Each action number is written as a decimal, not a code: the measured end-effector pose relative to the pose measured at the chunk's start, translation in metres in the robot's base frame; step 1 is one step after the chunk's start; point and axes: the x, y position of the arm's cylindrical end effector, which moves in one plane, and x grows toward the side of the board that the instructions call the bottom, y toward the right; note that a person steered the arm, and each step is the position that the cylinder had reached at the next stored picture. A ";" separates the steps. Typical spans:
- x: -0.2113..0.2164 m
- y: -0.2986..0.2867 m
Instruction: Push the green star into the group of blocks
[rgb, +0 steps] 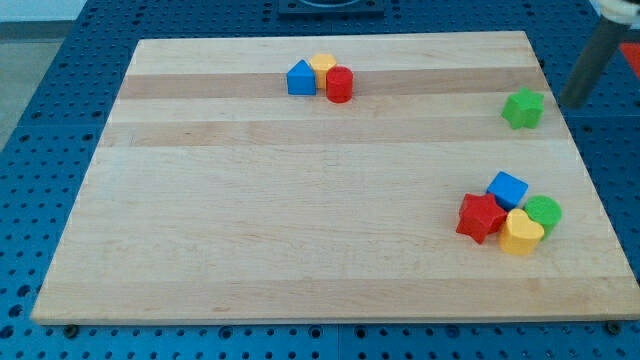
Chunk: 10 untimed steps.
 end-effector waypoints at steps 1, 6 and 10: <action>-0.008 -0.025; 0.091 -0.114; 0.135 -0.114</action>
